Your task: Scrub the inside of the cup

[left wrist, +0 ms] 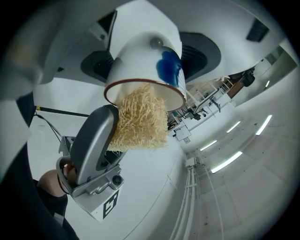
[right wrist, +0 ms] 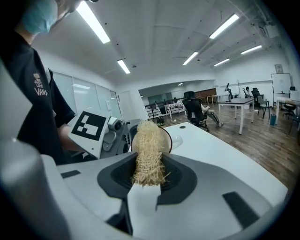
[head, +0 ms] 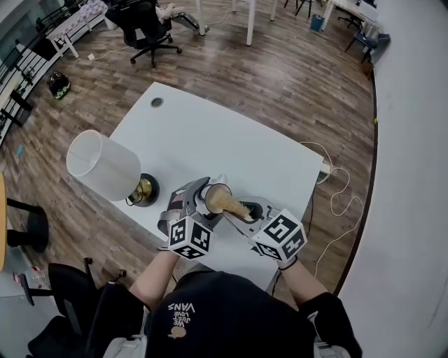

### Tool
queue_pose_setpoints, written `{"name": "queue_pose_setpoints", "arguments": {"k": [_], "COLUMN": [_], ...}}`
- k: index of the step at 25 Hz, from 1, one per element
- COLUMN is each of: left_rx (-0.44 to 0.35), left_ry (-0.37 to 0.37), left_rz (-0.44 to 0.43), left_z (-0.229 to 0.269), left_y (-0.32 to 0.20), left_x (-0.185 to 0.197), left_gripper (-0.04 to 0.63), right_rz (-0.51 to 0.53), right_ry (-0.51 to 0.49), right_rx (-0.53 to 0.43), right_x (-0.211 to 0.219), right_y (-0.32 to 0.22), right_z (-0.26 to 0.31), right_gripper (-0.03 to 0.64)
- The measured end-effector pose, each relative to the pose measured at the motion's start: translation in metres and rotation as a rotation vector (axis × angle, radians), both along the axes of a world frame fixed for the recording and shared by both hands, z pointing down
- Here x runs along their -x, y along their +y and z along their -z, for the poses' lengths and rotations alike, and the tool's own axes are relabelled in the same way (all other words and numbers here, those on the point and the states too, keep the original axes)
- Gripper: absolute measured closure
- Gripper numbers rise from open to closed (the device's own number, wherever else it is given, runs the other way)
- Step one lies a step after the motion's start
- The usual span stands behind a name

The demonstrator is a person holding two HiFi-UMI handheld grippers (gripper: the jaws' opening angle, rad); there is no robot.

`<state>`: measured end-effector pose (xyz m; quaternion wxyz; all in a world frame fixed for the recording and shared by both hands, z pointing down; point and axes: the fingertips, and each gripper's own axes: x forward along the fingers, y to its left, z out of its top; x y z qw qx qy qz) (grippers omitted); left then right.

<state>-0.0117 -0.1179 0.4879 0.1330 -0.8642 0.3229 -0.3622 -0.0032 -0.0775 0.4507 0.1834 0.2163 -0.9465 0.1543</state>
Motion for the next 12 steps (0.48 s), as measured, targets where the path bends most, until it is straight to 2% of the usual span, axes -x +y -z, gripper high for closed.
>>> {"name": "queue_pose_setpoints", "arguments": {"k": [5, 12], "left_rx": [-0.021, -0.014], "left_ry": [-0.041, -0.055], "left_rz": [-0.001, -0.018], "left_z": [0.0, -0.009], "left_y": [0.0, 0.003], "left_x": [0.002, -0.001], "left_gripper": [0.189, 0.189], "right_rz": [0.014, 0.088], "right_ry": [0.078, 0.121], "right_rx": [0.037, 0.086], "right_x": [-0.002, 0.009], "right_y": [0.006, 0.017], "right_z": [-0.009, -0.013], "right_gripper": [0.517, 0.517]}}
